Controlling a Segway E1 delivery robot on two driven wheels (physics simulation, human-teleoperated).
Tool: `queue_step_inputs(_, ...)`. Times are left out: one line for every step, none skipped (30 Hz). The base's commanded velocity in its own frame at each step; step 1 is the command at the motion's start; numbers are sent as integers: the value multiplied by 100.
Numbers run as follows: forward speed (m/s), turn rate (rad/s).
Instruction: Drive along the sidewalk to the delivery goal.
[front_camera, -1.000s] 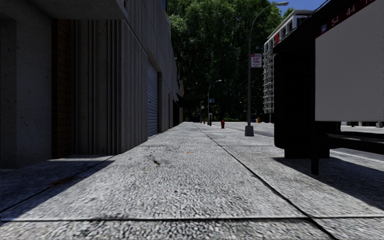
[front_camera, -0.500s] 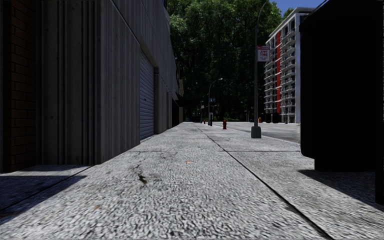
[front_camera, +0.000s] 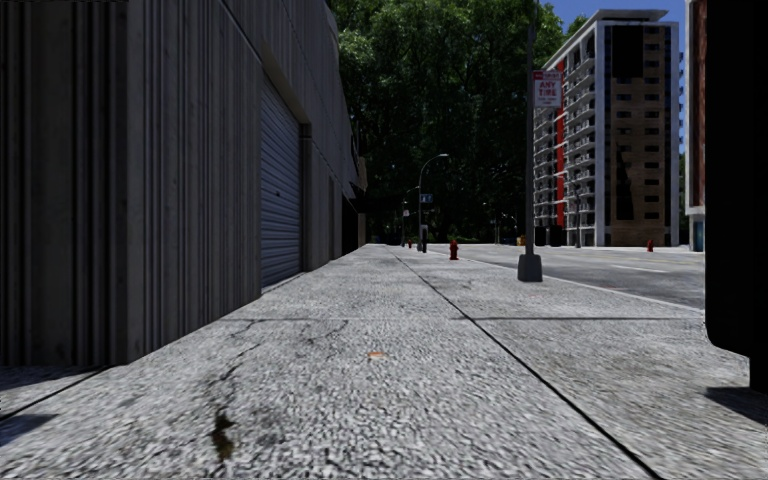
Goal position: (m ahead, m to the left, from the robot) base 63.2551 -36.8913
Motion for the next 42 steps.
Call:
queue_step_inputs(200, 0)
queue_step_inputs(200, 0)
queue_step_inputs(200, 0)
queue_step_inputs(200, 0)
queue_step_inputs(200, 0)
queue_step_inputs(200, 0)
queue_step_inputs(200, 0)
queue_step_inputs(200, 0)
queue_step_inputs(200, 0)
queue_step_inputs(200, 0)
queue_step_inputs(200, 0)
queue_step_inputs(200, 0)
queue_step_inputs(200, 0)
queue_step_inputs(200, 0)
queue_step_inputs(200, 0)
queue_step_inputs(200, 0)
queue_step_inputs(200, 0)
queue_step_inputs(200, 0)
queue_step_inputs(200, 0)
queue_step_inputs(200, 0)
queue_step_inputs(200, 0)
queue_step_inputs(200, 0)
queue_step_inputs(200, 0)
queue_step_inputs(200, 0)
queue_step_inputs(200, 0)
queue_step_inputs(200, 0)
queue_step_inputs(200, 0)
queue_step_inputs(200, 0)
queue_step_inputs(200, 0)
queue_step_inputs(200, 0)
queue_step_inputs(200, 0)
queue_step_inputs(200, 0)
queue_step_inputs(200, 0)
queue_step_inputs(200, 0)
queue_step_inputs(200, 0)
queue_step_inputs(200, 0)
queue_step_inputs(200, 0)
queue_step_inputs(200, 0)
queue_step_inputs(200, 0)
queue_step_inputs(200, 0)
queue_step_inputs(200, 0)
queue_step_inputs(200, 0)
